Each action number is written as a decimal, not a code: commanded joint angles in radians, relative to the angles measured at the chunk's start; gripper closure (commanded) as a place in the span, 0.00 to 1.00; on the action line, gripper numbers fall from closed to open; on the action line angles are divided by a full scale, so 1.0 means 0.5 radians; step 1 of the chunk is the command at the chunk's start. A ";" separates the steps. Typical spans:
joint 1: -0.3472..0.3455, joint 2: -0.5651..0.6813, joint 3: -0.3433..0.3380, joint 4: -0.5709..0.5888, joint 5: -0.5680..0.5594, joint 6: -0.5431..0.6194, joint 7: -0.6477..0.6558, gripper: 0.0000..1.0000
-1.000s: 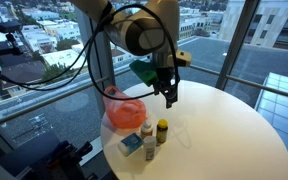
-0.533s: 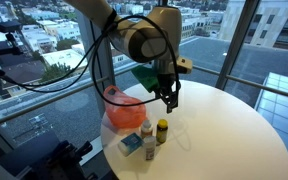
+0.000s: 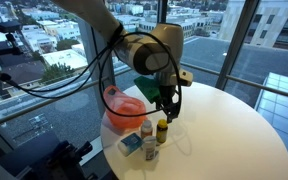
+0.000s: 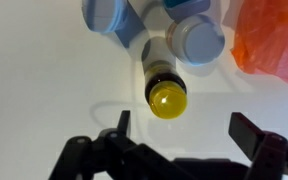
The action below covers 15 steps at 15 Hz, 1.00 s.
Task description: Pick up the brown medicine bottle with a yellow lid and put it in the orange plastic bag
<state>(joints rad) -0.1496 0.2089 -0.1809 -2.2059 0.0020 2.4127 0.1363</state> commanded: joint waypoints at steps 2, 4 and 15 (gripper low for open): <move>-0.002 0.188 -0.036 0.141 -0.051 -0.019 0.076 0.00; -0.002 0.243 -0.043 0.186 -0.042 -0.017 0.072 0.00; 0.023 0.287 -0.035 0.222 -0.037 -0.081 0.061 0.00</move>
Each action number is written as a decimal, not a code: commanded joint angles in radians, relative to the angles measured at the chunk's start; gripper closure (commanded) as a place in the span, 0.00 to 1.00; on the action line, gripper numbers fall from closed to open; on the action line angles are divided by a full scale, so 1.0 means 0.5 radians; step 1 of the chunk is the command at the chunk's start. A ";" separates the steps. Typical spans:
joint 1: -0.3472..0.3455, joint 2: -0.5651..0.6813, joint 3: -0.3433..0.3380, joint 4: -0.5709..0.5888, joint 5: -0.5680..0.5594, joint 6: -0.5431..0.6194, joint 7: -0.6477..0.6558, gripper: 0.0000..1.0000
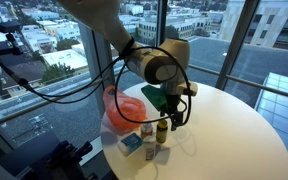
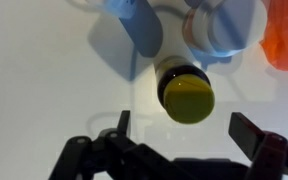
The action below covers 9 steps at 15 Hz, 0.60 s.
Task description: Pick up the brown medicine bottle with a yellow lid and put it in the orange plastic bag
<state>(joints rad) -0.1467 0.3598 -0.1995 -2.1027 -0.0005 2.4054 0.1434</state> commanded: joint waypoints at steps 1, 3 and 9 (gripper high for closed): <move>0.023 -0.021 0.004 0.010 -0.035 -0.072 0.048 0.00; 0.040 -0.026 -0.001 0.003 -0.048 -0.083 0.069 0.00; 0.058 -0.018 -0.004 0.010 -0.050 -0.125 0.093 0.39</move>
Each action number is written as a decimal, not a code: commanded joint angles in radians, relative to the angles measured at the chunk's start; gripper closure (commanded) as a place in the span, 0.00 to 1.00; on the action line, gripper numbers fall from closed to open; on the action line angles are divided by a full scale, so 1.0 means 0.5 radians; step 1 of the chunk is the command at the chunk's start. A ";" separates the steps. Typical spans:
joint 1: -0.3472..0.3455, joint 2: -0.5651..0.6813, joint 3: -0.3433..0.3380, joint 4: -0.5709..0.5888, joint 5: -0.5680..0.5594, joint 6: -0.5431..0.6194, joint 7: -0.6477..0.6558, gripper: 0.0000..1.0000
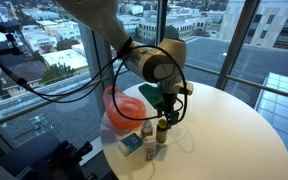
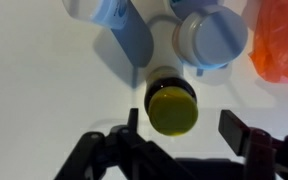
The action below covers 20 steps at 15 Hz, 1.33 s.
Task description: Pick up the brown medicine bottle with a yellow lid and put it in the orange plastic bag
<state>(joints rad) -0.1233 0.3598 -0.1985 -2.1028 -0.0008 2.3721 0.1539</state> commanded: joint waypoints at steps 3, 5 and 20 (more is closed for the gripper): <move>0.013 -0.032 -0.010 0.005 -0.057 -0.076 0.080 0.63; 0.023 -0.092 -0.010 -0.017 -0.074 -0.078 0.084 0.80; 0.257 -0.685 0.258 -0.044 -0.379 -0.470 0.187 0.80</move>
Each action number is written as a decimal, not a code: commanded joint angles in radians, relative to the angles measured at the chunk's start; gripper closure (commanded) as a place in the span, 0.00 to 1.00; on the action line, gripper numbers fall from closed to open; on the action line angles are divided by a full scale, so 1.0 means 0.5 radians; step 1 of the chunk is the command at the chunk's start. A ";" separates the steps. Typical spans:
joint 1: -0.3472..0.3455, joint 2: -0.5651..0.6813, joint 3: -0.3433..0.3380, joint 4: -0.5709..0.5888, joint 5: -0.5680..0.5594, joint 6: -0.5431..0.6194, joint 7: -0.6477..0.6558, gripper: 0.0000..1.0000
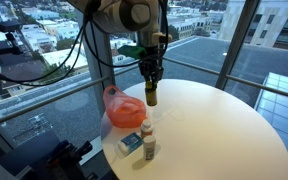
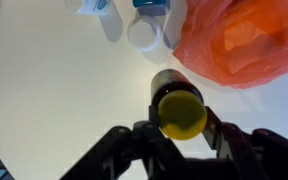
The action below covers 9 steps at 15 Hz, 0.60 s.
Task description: Pick up the brown medicine bottle with a yellow lid and put it in the orange plastic bag
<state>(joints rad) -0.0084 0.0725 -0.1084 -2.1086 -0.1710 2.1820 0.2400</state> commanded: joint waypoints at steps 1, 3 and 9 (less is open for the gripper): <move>0.041 -0.127 0.109 -0.035 -0.033 -0.114 0.005 0.80; 0.069 -0.150 0.171 -0.050 -0.016 -0.142 -0.019 0.80; 0.126 -0.130 0.281 -0.089 0.040 -0.153 -0.106 0.80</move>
<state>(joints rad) 0.0512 0.0220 0.0180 -2.1365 -0.1678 2.1194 0.2266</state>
